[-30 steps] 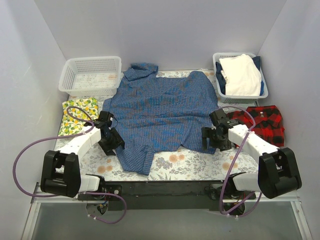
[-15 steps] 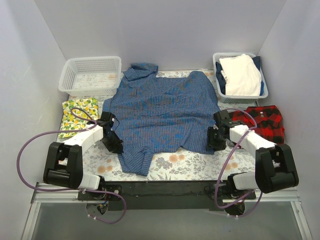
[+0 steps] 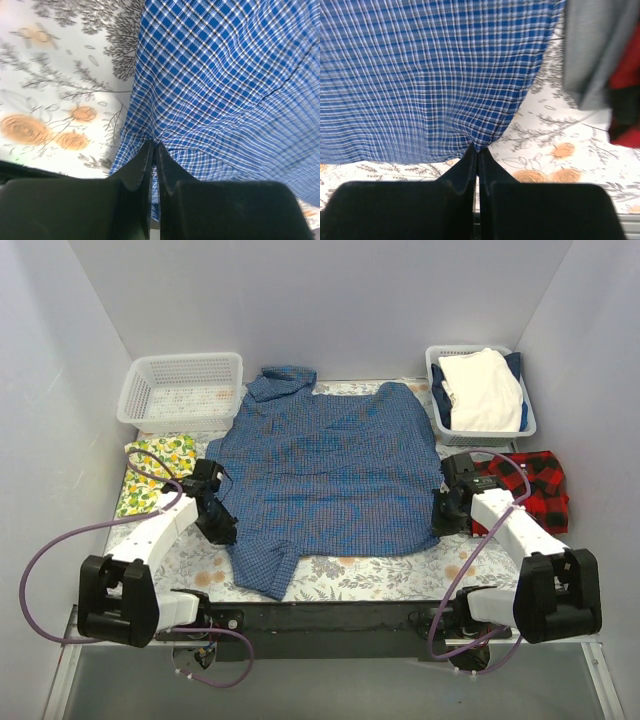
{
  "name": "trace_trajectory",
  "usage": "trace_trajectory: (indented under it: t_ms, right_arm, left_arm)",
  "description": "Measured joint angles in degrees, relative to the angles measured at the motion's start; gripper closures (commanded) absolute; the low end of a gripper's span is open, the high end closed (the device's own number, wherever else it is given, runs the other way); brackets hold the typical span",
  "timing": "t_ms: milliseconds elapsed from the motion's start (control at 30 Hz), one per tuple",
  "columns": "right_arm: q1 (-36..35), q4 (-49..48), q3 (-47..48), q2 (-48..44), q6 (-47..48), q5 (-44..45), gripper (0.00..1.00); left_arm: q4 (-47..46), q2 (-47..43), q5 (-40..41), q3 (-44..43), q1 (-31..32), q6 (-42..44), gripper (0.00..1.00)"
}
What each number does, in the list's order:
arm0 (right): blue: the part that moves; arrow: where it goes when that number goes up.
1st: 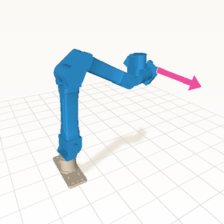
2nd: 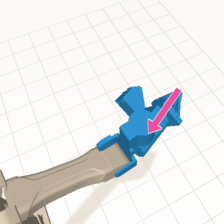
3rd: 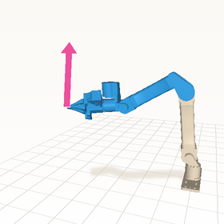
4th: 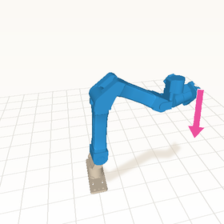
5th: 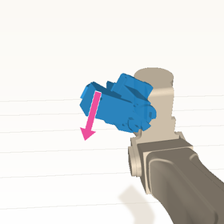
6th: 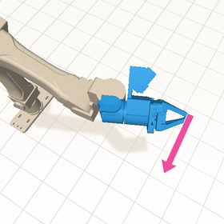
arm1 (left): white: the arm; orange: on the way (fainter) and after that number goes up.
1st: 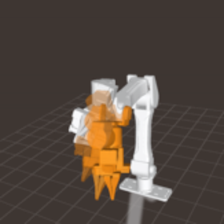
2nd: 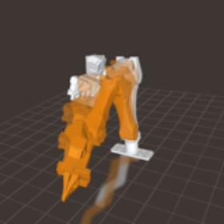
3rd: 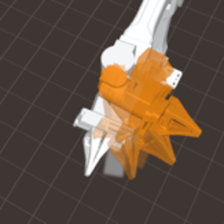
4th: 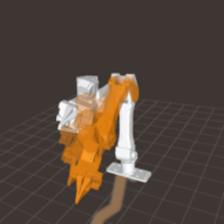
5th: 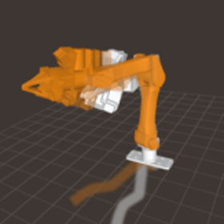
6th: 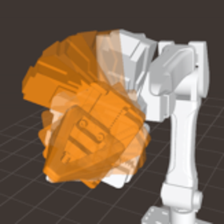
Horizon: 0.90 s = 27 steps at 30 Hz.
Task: Fold and stack the long sleeve shirts
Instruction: Fold the shirt
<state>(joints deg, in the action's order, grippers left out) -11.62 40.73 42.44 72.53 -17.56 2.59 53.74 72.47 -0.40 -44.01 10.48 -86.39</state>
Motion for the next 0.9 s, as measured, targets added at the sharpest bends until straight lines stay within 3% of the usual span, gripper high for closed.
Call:
trace_trajectory:
  t_ms: [200, 267, 300, 400, 567, 900]
  right_arm:
    - [2.1, 4.2, 1.9, -3.1, 1.3, 0.0, 0.96]
    - [2.1, 5.2, 1.7, -3.7, 1.3, -0.7, 0.71]
    - [2.1, 5.4, 1.6, -3.9, 1.3, -1.4, 0.48]
    - [2.1, 5.8, 0.7, -4.3, 1.3, -3.0, 0.27]
    - [2.1, 6.3, 0.0, -5.0, 1.5, -6.7, 0.23]
    - [2.1, 8.4, -3.7, -5.7, -1.3, -11.4, 0.31]
  left_arm:
    - [6.3, -5.8, 3.8, -2.4, -0.3, -0.9, 1.0]
    - [7.8, -6.8, 4.3, -2.4, -0.4, -1.0, 1.0]
    - [8.2, -6.9, 4.3, -2.4, -0.5, -1.1, 1.0]
    - [8.0, -6.8, 4.1, -1.3, -0.6, -1.1, 0.92]
    - [7.7, -6.2, 3.3, 0.8, -0.6, -0.9, 0.88]
    - [6.8, -4.4, 2.5, 1.0, -0.6, 0.1, 0.88]
